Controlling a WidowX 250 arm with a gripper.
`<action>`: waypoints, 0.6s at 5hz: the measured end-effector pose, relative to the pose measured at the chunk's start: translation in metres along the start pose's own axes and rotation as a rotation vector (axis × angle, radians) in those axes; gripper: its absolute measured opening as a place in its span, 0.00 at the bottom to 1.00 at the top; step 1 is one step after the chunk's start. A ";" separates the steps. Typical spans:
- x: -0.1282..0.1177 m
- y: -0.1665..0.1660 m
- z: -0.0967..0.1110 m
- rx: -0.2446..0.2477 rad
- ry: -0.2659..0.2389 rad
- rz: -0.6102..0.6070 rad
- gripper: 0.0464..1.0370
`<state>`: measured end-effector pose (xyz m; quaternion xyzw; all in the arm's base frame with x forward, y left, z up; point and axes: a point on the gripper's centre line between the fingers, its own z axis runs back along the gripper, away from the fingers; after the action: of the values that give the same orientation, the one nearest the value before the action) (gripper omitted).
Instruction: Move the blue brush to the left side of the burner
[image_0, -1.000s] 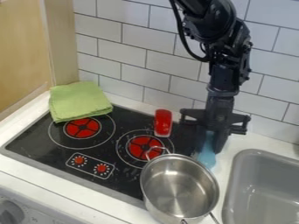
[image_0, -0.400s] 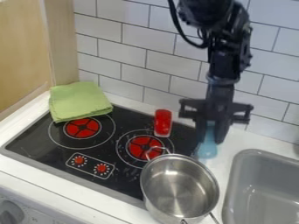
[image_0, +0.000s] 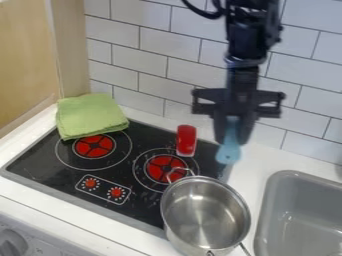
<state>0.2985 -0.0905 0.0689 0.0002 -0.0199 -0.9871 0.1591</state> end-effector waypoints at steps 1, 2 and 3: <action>0.009 -0.045 0.012 -0.017 0.024 0.114 0.23; 0.015 -0.072 0.016 -0.045 0.036 0.180 0.23; 0.011 -0.103 0.017 -0.057 0.041 0.271 0.23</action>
<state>0.2552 0.0040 0.0822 0.0134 0.0118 -0.9564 0.2914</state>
